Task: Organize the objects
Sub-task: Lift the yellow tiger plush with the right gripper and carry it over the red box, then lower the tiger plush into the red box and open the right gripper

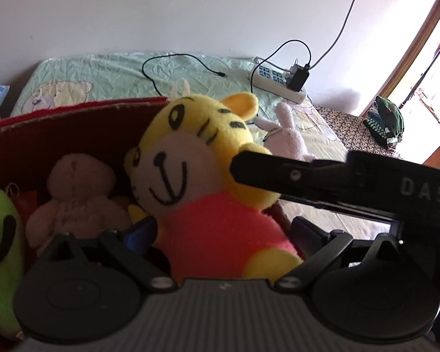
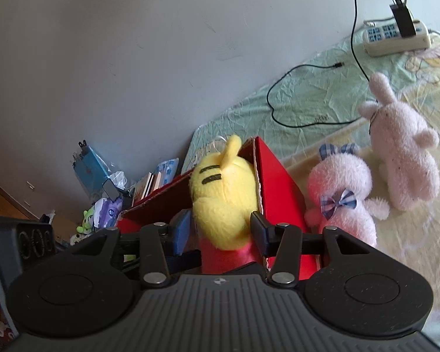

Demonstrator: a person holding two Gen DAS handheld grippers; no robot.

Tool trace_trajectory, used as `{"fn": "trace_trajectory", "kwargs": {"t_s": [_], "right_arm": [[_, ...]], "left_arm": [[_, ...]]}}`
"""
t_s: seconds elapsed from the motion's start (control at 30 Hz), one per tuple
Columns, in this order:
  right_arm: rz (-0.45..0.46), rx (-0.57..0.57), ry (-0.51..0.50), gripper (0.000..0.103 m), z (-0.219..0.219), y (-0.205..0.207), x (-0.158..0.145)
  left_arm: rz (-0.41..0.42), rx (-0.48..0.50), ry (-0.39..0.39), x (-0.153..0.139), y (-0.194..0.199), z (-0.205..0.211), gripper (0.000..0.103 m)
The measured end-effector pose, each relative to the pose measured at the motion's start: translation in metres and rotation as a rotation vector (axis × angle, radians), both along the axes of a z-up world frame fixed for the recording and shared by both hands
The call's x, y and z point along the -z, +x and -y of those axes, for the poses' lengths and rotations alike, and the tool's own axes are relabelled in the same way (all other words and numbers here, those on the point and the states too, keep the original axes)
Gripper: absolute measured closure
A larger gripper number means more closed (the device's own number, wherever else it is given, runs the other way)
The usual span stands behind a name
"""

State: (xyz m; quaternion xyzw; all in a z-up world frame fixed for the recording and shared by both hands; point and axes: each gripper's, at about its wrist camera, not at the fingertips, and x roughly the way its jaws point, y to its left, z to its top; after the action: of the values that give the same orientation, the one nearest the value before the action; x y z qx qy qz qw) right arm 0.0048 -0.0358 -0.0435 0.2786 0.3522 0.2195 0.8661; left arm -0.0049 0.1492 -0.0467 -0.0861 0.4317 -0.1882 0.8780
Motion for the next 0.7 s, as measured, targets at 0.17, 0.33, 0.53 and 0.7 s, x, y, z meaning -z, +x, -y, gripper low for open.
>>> {"fn": "trace_trajectory", "kwargs": {"t_s": [0.17,0.33,0.53,0.7], "right_arm": [[0.003,-0.014,-0.018,0.060,-0.001,0.002,0.002],[-0.017,-0.010,0.001,0.061,0.001,0.004,0.008],[-0.024,-0.012,0.024,0.061,0.003,0.004,0.011],[-0.030,-0.014,0.037,0.062,0.005,0.004,0.011]], "left_arm": [[0.004,0.005,0.011,0.000,0.002,0.001,0.003],[-0.002,0.001,0.017,0.001,0.004,0.002,0.001],[-0.006,-0.009,0.026,0.001,0.004,0.003,0.000],[-0.008,-0.018,0.044,-0.001,0.003,0.005,0.000]]}}
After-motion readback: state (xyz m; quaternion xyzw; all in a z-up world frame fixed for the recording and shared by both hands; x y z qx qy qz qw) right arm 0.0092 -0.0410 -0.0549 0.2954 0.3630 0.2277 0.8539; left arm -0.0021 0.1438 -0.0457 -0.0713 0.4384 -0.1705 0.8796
